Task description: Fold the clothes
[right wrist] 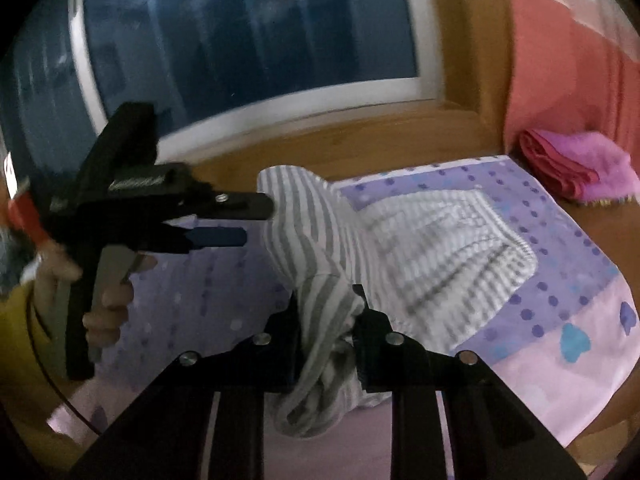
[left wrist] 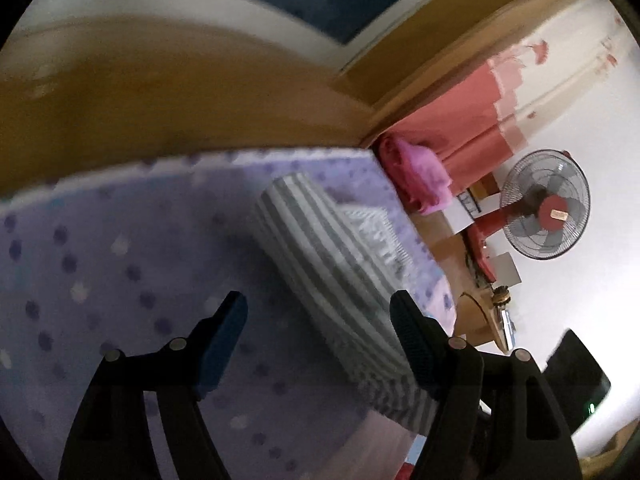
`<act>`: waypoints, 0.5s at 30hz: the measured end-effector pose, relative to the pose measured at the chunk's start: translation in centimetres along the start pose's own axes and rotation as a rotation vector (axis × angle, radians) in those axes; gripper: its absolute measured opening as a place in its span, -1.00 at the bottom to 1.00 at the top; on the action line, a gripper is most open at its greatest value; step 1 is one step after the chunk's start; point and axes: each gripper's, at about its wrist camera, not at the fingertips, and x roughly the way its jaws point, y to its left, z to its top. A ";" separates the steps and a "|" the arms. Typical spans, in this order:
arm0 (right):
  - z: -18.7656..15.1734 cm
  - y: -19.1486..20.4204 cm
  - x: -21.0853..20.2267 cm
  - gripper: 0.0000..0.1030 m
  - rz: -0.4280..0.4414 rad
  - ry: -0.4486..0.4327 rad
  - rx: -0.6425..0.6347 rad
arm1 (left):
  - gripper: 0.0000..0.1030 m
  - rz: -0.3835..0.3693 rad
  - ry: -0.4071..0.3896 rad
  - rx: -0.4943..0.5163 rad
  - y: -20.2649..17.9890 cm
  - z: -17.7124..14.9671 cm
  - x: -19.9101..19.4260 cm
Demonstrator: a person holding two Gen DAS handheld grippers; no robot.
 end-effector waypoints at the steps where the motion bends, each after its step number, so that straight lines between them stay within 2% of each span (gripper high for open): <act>1: 0.1 -1.0 -0.4 -0.61 0.006 -0.004 0.021 | 0.45 0.002 -0.002 0.017 -0.8 0.4 0.4; 8: 0.9 -7.5 -1.6 -0.61 0.034 0.004 0.139 | 0.45 0.049 0.041 0.086 -4.8 3.3 6.6; 11: 0.5 -10.2 -0.5 -0.61 0.044 0.036 0.187 | 0.45 0.067 0.059 0.091 -5.7 4.2 9.6; 15: -0.2 -14.3 1.6 -0.57 0.096 0.112 0.281 | 0.45 0.133 0.086 0.121 -6.8 5.0 13.1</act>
